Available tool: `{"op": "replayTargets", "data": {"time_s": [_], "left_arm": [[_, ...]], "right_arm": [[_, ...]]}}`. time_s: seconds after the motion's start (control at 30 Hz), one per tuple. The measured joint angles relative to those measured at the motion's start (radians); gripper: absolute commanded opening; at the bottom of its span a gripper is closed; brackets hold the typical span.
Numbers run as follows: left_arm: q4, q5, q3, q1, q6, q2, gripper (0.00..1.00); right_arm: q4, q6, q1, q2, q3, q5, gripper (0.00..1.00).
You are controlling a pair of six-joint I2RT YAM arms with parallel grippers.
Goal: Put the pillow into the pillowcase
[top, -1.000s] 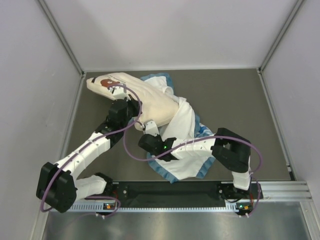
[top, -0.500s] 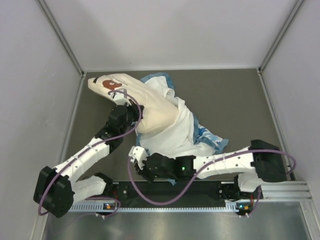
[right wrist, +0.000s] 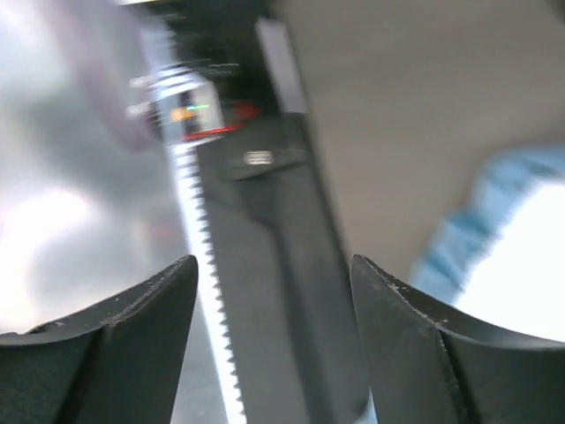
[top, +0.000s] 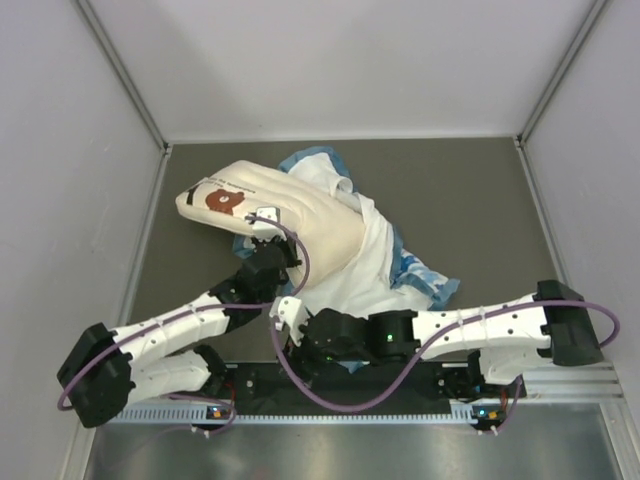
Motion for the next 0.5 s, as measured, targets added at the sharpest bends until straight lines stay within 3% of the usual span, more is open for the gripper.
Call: {"op": "replayTargets", "data": {"time_s": [0.2,0.3,0.33,0.5], "left_arm": [[-0.125,-0.032,0.187,0.008,0.055,0.064,0.00],[-0.161,-0.026,0.203,0.046,0.066,0.082,0.00],[-0.171,-0.024,0.203,0.055,0.069,0.086,0.00],[-0.236,0.031,0.223,0.126,0.044,0.097,0.00]], "right_arm": [[-0.017,0.089,-0.043,0.107,0.021,0.319,0.72],[-0.014,0.108,-0.043,0.170,0.062,0.431,0.83],[-0.013,0.113,-0.043,0.195,0.070,0.464,0.95],[-0.033,0.137,-0.050,0.324,0.128,0.579,0.94]]}}
